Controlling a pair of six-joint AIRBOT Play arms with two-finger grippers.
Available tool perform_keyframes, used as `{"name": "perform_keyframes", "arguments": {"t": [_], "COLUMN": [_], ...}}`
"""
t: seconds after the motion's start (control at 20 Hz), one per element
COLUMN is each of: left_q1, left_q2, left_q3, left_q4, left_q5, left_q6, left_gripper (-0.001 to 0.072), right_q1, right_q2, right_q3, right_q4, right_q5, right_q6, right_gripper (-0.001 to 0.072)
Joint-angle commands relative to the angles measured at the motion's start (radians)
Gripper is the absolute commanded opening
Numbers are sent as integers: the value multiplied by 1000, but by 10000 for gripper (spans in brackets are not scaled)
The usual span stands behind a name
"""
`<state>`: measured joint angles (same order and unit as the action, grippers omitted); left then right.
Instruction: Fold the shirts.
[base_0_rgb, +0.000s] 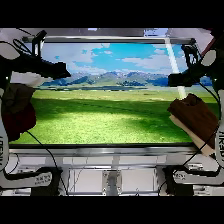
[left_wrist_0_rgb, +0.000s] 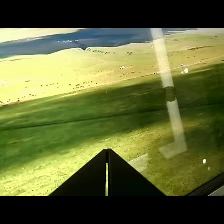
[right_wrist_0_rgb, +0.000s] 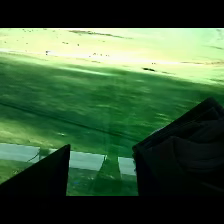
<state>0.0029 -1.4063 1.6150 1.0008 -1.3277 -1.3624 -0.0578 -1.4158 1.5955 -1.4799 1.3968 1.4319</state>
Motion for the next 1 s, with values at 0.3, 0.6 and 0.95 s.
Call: {"name": "perform_keyframes", "arguments": {"t": [0.3,0.6,0.95], "left_q1": [0,176,426], "left_q2": [0,-26,-216], "left_q3": [-1,-1,-1], "left_q4": [571,931,930], "left_q5": [48,146,91], "left_q6": [-47,-230,-340], "left_gripper": [21,226,686], "right_q1": [1,1,1], "right_q2": [0,0,0], "right_q3": [1,1,1], "right_q4": [-2,-2,65], "right_q5": [0,0,-26], "right_q6": [1,0,12], "right_gripper": [469,469,469]}}
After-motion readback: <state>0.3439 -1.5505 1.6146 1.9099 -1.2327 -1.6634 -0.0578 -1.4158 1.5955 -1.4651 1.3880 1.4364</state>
